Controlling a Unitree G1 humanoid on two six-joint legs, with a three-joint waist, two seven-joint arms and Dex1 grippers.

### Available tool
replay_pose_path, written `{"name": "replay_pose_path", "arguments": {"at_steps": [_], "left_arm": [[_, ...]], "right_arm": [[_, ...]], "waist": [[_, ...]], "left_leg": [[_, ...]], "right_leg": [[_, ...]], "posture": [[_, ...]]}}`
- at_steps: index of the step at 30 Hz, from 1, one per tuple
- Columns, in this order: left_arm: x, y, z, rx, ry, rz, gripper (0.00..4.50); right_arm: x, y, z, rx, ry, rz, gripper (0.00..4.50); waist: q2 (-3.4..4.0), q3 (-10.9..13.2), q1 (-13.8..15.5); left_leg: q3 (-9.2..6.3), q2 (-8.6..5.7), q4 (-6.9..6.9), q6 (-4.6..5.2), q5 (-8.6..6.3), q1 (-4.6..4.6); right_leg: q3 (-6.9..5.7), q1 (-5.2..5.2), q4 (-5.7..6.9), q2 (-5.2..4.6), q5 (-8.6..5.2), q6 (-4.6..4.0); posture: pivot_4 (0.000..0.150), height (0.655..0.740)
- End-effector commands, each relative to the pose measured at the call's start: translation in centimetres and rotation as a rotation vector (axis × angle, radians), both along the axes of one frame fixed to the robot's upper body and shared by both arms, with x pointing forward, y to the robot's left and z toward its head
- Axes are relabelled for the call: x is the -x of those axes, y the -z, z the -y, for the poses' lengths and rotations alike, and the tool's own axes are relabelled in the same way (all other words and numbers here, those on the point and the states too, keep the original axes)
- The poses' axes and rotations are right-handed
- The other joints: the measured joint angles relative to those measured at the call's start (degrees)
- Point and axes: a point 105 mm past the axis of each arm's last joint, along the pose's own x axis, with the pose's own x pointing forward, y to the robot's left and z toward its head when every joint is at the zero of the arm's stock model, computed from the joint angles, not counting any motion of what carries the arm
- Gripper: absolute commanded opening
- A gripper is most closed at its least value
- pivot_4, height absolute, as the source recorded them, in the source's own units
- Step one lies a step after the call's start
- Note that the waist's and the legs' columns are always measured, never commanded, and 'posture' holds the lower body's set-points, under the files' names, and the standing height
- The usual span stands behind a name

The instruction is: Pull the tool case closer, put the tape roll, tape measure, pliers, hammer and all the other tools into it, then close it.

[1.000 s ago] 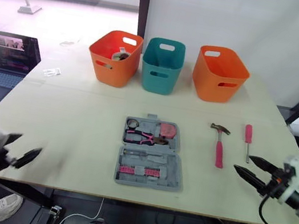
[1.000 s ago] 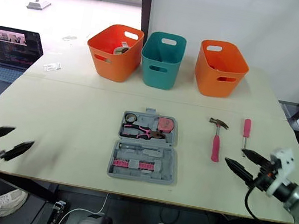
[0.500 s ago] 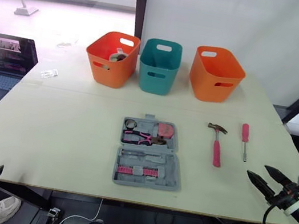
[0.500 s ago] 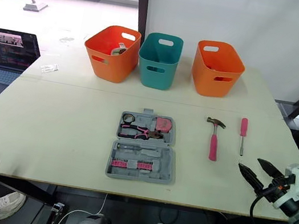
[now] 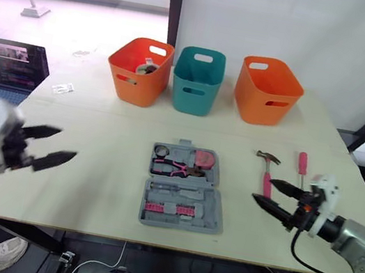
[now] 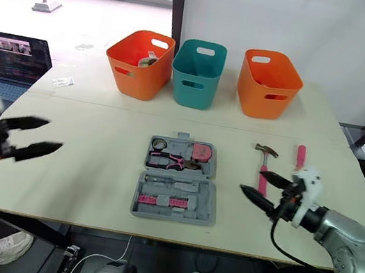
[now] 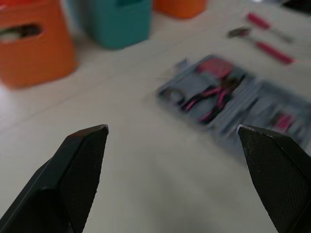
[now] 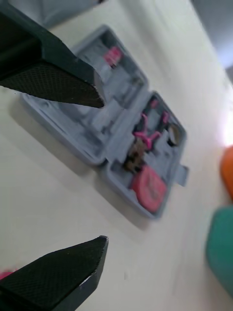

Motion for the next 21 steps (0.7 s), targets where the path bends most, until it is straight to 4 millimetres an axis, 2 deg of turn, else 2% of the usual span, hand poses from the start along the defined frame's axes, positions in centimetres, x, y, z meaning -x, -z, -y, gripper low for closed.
{"name": "replay_pose_path", "arguments": {"at_steps": [1,3,7,9,15,21], "left_arm": [[0.0,-2.5,4.2,0.006,0.194,-0.011,4.46],[-0.3,-2.8,5.2,-0.024,0.242,-0.011,4.46],[-1.6,-4.3,8.0,-0.06,0.36,0.022,4.46],[-1.8,-4.4,9.0,-0.087,0.411,0.022,4.46],[-3.0,-5.1,10.6,-0.1,0.453,0.072,4.46],[-2.8,-4.4,10.5,-0.119,0.45,0.057,4.46]], "right_arm": [[1.2,-2.5,-1.6,0.046,-0.002,0.07,4.5],[1.9,-2.3,-1.6,0.05,0.031,0.043,4.5],[3.1,-0.8,-0.2,0.107,0.179,-0.013,4.5],[3.7,-0.3,0.4,0.118,0.243,-0.021,4.5],[5.4,1.2,2.1,0.208,0.304,-0.051,4.5],[4.7,1.0,2.2,0.188,0.304,-0.027,4.5]], "waist": [[0.0,0.0,-0.2],[0.0,0.0,-0.6],[-0.03,0.0,-0.2],[-0.05,0.0,-0.1],[-0.07,0.0,-0.1],[-0.08,0.0,-0.5]], "left_leg": [[-0.01,0.0,0.0,0.0,0.0,-0.01],[0.0,0.01,-0.05,0.04,-0.02,0.02],[0.01,0.02,-0.09,0.11,-0.04,0.0],[0.02,0.01,0.0,0.1,-0.04,-0.01],[0.05,0.01,-0.01,0.11,-0.04,-0.02],[0.08,0.02,-0.01,0.11,-0.04,0.01]], "right_leg": [[0.0,-0.01,0.0,0.02,0.0,0.01],[0.02,-0.04,0.01,0.07,-0.01,0.02],[0.04,-0.11,0.08,0.15,-0.04,-0.02],[0.04,-0.08,0.07,0.14,-0.04,-0.02],[0.06,-0.09,0.04,0.14,-0.05,-0.02],[0.11,-0.09,0.06,0.14,-0.05,-0.01]], "posture": [[0.15,0.74],[0.15,0.74],[0.15,0.74],[0.15,0.74],[0.15,0.74],[0.15,0.74]]}}
